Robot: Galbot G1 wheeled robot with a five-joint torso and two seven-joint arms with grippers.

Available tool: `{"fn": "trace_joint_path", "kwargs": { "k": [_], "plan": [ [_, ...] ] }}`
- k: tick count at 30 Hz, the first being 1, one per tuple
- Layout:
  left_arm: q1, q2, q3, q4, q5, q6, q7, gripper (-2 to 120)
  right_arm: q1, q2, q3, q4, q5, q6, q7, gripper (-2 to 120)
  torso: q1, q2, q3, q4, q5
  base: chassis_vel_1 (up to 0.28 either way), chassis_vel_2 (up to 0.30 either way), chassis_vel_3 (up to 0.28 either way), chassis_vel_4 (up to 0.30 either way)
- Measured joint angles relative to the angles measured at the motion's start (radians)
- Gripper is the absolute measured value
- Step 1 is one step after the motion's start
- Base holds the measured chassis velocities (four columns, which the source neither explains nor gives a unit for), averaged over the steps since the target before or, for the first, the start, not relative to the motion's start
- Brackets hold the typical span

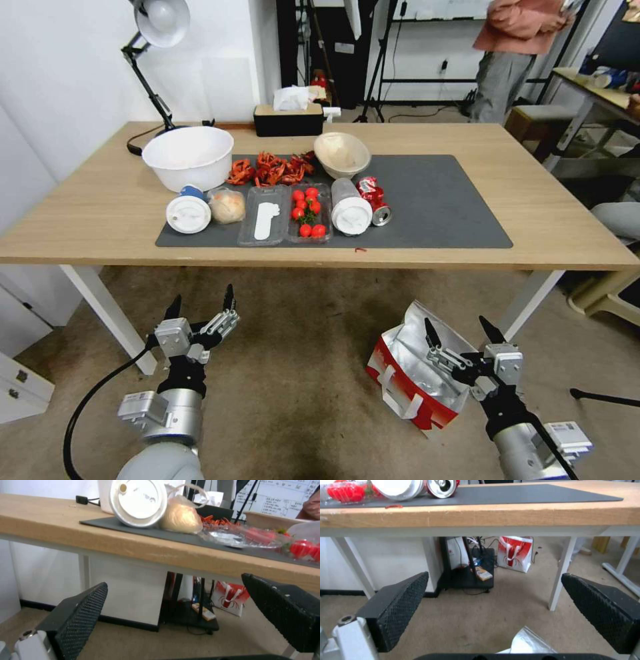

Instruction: Pick up the food delivery bag from the floor and place it on the table.

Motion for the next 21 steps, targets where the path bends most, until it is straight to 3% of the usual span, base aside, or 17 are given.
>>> {"fn": "trace_joint_path", "kwargs": {
  "k": [21],
  "plan": [
    [0.011, -0.011, -0.002, -0.006, 0.004, -0.008, -0.002, 100, -0.001, -0.006, -0.003, 0.0, -0.001, 0.0, -0.003, 100, -0.037, -0.091, -0.054, 0.0, 0.0, 0.0, 0.0, 0.0, 0.0]
  ]
}}
